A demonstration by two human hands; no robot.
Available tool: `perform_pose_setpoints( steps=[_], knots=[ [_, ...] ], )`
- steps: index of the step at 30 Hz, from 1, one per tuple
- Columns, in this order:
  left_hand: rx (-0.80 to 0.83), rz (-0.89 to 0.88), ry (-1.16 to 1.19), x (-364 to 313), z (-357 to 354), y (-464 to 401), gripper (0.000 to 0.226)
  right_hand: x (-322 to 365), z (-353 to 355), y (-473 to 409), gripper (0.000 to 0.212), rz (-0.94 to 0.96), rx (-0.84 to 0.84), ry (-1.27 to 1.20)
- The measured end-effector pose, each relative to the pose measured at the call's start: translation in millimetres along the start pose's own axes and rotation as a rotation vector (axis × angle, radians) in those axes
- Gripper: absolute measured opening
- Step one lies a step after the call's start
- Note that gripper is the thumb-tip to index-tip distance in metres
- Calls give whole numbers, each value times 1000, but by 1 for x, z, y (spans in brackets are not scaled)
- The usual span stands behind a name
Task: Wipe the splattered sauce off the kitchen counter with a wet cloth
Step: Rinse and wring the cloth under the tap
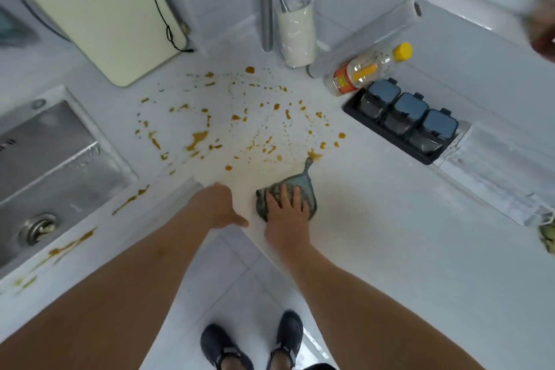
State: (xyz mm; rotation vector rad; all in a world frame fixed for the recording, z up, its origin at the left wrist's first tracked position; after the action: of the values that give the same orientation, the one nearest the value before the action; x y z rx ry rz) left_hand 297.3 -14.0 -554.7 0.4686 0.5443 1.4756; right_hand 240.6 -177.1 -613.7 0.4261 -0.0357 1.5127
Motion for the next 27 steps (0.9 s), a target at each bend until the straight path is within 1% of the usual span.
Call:
perform_pose_setpoints(
  steps=[1, 3, 4, 6, 7, 8, 9, 10, 11, 12, 13, 15, 16, 17, 18, 19, 20, 21, 22, 23, 24, 25, 27],
  knots=[
    [14, 16, 39, 8, 7, 7, 88, 4, -3, 9, 56, 93, -45, -2],
    [-27, 25, 49, 22, 19, 19, 75, 4, -3, 18, 45, 233, -101, -5],
    [-68, 23, 40, 32, 22, 26, 69, 8, 1, 22, 40, 245, -99, -31],
    [-110, 35, 44, 45, 25, 42, 64, 15, 11, 18, 33, 188, -115, -120],
    [-114, 44, 47, 52, 26, 49, 63, 22, 19, 14, 31, 155, -116, -186],
    [-118, 50, 50, 58, 26, 54, 62, 31, 26, 10, 29, 114, -98, -310],
    [-121, 66, 65, 69, 28, 60, 60, 44, 33, 7, 27, 86, -64, -443],
    [-128, 80, 86, 78, 30, 64, 59, 54, 39, 2, 22, 25, -17, -627],
    [-136, 88, 114, 87, 34, 68, 59, 66, 46, 0, 20, -92, 60, -825],
    [-142, 102, 135, 96, 39, 72, 59, 77, 50, -1, 21, -195, 143, -972],
    [-161, 117, 166, 107, 46, 77, 60, 93, 54, -3, 24, -256, 230, -1102],
    [-190, 137, 242, 128, 62, 87, 60, 129, 64, -1, 34, -238, 346, -1289],
    [-210, 148, 286, 151, 73, 93, 57, 158, 72, 1, 36, -204, 370, -1360],
    [-225, 163, 358, 161, 81, 99, 52, 176, 81, 5, 38, -185, 416, -1472],
    [-283, 191, 449, 187, 89, 106, 44, 208, 90, 10, 39, -158, 455, -1549],
    [-336, 206, 561, 208, 94, 111, 37, 234, 97, 14, 40, -139, 501, -1599],
    [-344, 202, 646, 235, 96, 119, 36, 265, 103, 19, 40, -115, 545, -1618],
    [-335, 163, 798, 257, 99, 128, 40, 293, 108, 24, 39, -112, 569, -1622],
    [-323, 144, 1059, 278, 103, 140, 41, 320, 111, 28, 39, -88, 592, -1612],
    [-349, 164, 1306, 296, 107, 155, 37, 347, 110, 31, 39, -80, 610, -1601],
    [-400, 130, 1350, 324, 110, 168, 29, 379, 107, 34, 39, -76, 616, -1579],
    [-418, 136, 1406, 344, 113, 179, 26, 403, 106, 37, 40, -82, 625, -1572],
    [-399, 131, 1497, 390, 111, 197, 25, 453, 96, 42, 41, -101, 646, -1555]
  ],
)
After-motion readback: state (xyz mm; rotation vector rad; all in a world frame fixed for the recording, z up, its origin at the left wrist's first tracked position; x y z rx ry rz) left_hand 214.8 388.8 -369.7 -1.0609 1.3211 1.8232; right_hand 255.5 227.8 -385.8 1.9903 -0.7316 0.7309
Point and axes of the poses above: each hand's wrist, its own y-axis away from the middle knuckle, its own z-axis out of the back of the hand, x = y × z, the point moved 4 cm from there along -y, towards the middle knuckle, and after that the axes turned 5 degrees about -x, right-handed, at the moved point
